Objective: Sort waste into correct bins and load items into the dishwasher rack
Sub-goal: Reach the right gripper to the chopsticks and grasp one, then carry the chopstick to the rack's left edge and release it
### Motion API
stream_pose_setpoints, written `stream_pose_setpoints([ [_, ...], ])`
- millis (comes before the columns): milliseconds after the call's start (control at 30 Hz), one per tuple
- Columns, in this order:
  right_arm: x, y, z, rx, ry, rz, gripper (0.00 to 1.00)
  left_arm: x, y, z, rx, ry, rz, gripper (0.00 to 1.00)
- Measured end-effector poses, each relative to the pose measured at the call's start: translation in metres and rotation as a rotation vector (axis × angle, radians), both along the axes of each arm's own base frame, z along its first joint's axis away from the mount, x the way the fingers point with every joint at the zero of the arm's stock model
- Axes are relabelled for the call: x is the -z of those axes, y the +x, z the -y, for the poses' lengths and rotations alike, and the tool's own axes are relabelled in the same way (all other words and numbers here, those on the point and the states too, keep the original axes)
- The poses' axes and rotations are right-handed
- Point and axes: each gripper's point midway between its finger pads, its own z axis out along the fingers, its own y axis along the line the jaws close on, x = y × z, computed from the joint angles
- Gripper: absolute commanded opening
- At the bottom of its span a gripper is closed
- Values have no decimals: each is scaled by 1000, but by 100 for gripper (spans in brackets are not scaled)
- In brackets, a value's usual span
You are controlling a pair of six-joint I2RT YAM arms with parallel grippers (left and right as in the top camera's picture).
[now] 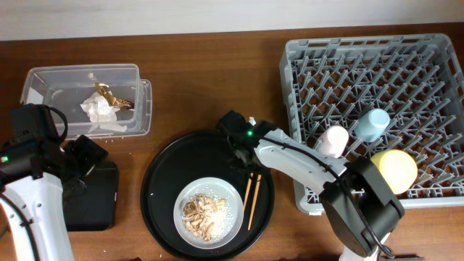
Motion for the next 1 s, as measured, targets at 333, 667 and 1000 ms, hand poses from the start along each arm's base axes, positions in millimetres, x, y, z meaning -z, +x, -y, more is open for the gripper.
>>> stream_pose_setpoints([
  [333,10,-6,0,-4,11,-12,34,0,0,0,0,0,0,99],
  [667,17,-13,-2,-8,34,-36,4,0,0,0,0,0,0,99],
  [1000,-74,23,11,-107,68,7,4,0,0,0,0,0,0,99],
])
